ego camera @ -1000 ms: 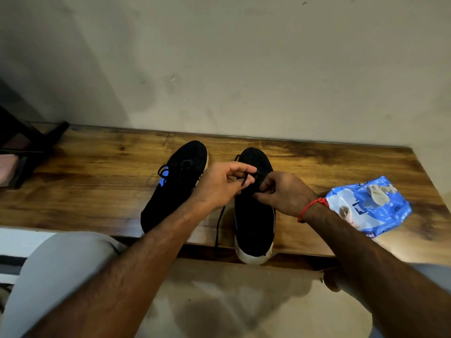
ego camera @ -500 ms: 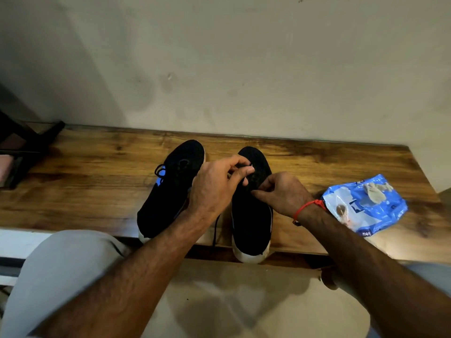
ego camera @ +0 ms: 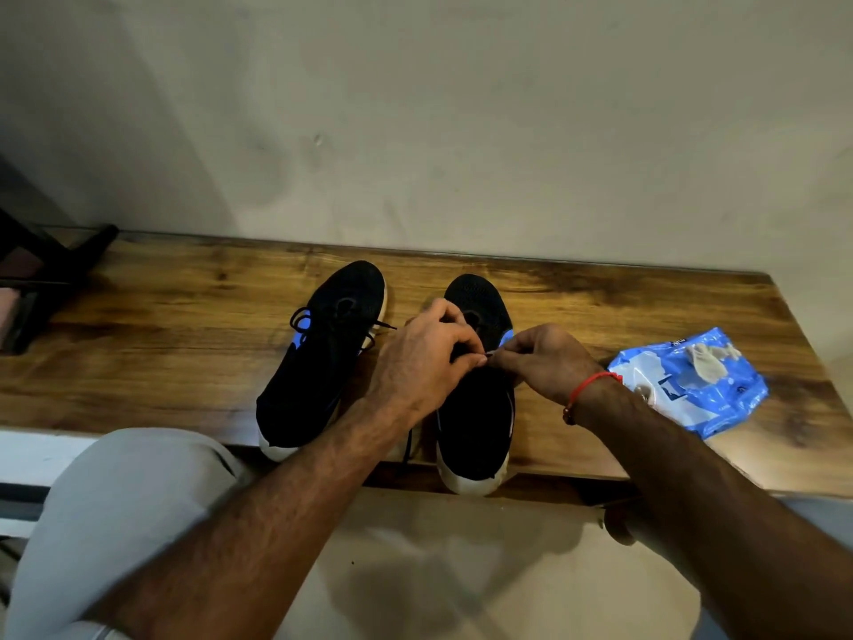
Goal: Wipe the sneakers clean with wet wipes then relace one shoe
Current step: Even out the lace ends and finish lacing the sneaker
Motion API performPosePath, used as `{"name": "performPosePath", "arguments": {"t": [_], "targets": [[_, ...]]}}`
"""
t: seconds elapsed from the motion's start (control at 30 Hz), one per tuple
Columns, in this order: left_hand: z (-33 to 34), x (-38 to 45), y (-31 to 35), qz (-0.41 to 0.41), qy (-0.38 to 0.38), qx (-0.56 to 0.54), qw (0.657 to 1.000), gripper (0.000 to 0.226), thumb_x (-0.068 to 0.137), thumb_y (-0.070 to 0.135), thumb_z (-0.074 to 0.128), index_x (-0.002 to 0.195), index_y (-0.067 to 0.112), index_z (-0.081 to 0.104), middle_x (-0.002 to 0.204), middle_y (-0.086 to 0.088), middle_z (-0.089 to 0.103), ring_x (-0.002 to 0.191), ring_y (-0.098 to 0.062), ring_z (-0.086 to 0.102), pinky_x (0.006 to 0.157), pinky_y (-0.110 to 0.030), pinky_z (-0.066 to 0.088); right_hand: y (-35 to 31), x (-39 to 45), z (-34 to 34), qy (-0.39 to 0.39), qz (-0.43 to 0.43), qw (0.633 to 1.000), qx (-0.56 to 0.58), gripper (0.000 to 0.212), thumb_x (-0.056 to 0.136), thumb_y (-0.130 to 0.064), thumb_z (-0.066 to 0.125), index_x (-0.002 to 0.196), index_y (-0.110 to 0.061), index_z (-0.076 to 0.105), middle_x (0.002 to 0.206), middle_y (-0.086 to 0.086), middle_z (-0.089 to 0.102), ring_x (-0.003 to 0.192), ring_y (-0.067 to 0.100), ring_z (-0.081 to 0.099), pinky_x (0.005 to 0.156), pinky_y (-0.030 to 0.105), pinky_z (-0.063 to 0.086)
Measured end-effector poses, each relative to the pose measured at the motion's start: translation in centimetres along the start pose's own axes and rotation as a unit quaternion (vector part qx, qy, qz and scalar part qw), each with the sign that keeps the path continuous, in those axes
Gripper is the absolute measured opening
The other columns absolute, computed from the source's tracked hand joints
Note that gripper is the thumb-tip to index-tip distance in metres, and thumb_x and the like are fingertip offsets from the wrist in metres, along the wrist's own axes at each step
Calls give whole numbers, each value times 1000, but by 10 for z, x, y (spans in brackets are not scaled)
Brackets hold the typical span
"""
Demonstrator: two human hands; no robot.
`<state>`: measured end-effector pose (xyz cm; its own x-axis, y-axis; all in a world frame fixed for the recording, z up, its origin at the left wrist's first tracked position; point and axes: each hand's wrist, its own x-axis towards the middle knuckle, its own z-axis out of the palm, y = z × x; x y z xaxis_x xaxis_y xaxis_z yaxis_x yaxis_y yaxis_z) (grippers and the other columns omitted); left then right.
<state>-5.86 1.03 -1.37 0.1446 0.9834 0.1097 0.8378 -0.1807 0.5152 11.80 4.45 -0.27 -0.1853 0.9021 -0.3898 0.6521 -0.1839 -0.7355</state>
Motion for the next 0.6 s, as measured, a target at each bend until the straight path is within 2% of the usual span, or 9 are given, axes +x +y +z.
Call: {"name": "performPosePath", "arguments": {"t": [0.17,0.23,0.3,0.37,0.5,0.6], "targets": [[2,0,-1,-15,-18,62,998,16,86,49,73,98,37,72,130,12,40,117,-9,49,89,-38,55,0,-2,-3,-5,22,999,30,13,90,-29,71,85,-17,75,86,3,74,83,15,68,58,22,42],[4,-2,2,-20,-8,83,996,18,87,50,71,99,36,72,130,12,41,117,-9,50,84,-34,55,-1,-3,-2,-4,21,999,44,13,87,-29,74,84,-17,76,86,4,75,83,15,69,60,24,46],[5,-2,4,-22,-4,97,995,20,88,50,70,100,34,72,131,12,41,117,-9,50,83,-33,54,-2,-4,-2,4,13,999,49,14,85,-29,77,80,-16,76,83,5,75,84,18,70,70,33,56],[6,-2,6,-25,-3,96,995,21,88,50,69,101,33,72,131,11,42,117,-10,50,83,-33,54,-1,-3,-1,12,6,999,44,15,83,-29,78,78,-16,75,83,4,74,86,18,69,79,37,58],[10,0,6,-24,-10,84,996,22,89,50,69,100,32,71,131,10,41,118,-10,48,82,-32,52,-1,-3,-1,22,-3,1000,17,16,83,-31,78,81,-15,74,83,2,72,85,15,68,81,39,58],[12,3,0,-27,-20,26,999,20,88,46,71,99,29,74,131,10,40,118,-10,47,90,-35,53,-2,-4,-3,20,-9,1000,-1,19,83,-33,78,83,-14,74,83,2,72,85,16,67,80,40,59]]}}
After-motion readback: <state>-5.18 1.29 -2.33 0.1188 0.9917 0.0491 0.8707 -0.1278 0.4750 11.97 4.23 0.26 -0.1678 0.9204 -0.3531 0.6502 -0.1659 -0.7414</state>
